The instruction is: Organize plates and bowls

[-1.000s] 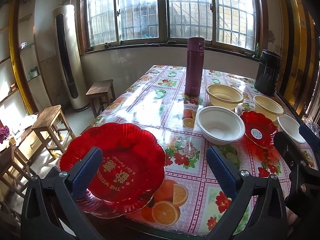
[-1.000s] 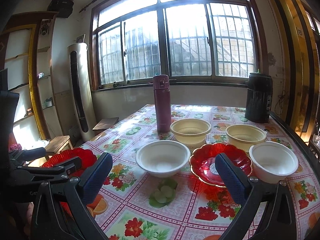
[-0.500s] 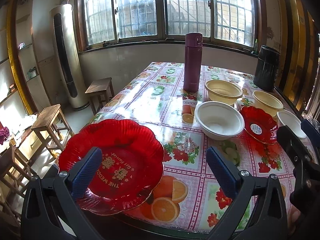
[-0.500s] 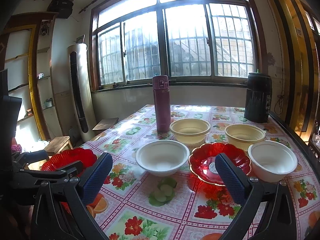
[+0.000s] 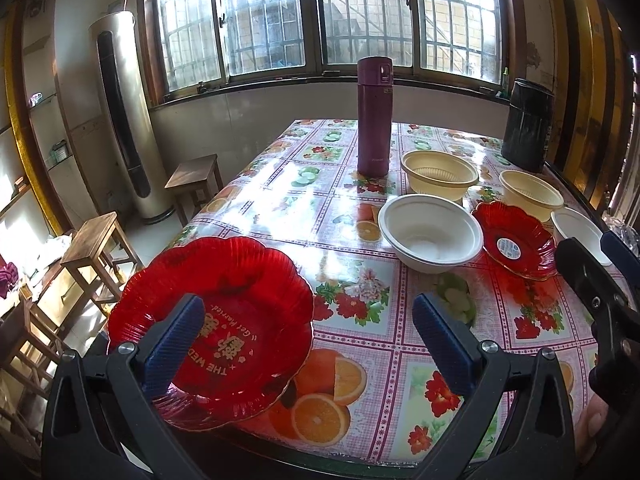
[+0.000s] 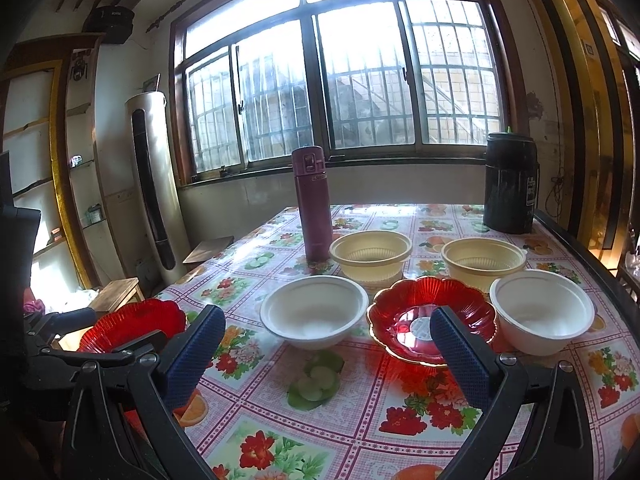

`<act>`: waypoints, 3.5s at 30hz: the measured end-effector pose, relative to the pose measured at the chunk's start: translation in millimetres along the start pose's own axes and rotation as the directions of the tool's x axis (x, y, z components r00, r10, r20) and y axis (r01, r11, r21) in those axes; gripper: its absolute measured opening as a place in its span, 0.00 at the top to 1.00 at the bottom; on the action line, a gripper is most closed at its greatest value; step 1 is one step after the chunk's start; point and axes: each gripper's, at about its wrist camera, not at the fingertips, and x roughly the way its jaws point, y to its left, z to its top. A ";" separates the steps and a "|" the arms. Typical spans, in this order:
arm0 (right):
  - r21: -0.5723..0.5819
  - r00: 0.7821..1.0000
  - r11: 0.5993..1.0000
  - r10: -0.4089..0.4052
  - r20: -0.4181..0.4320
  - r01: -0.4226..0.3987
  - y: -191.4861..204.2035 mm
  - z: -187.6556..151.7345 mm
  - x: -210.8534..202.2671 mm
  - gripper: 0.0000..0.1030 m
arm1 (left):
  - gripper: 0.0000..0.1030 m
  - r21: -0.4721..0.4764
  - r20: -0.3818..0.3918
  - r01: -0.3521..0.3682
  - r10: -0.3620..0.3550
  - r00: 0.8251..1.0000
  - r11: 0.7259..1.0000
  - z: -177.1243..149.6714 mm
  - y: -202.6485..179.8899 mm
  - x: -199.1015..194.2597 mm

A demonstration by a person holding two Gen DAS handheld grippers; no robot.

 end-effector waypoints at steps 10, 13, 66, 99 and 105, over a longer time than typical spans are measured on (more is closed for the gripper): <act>-0.058 0.998 0.996 0.064 -0.001 -0.064 31.6 9.8 10.8 0.00 | 0.00 -0.022 -0.012 -0.056 0.055 0.998 0.998 -8.7 28.9 -1.0; -0.062 0.995 0.993 0.104 -0.008 -0.104 45.8 14.8 20.8 0.00 | 0.00 -0.042 -0.032 -0.094 0.093 0.995 0.995 -13.0 47.2 -0.6; 0.148 0.824 0.964 0.264 -0.501 -0.220 112.5 -57.3 160.8 0.90 | 0.06 -0.105 -0.379 -0.044 0.001 0.925 0.994 -34.0 104.6 103.8; 0.334 0.985 0.942 0.054 -0.167 0.005 -141.2 -21.3 32.4 0.28 | 0.05 0.070 -0.333 0.374 -0.332 0.882 0.925 13.3 -86.1 46.0; 0.588 0.960 0.807 0.195 -0.199 -0.042 -193.5 -34.9 55.5 0.28 | 0.05 0.018 -0.436 0.417 -0.369 0.821 0.909 16.4 -135.1 75.8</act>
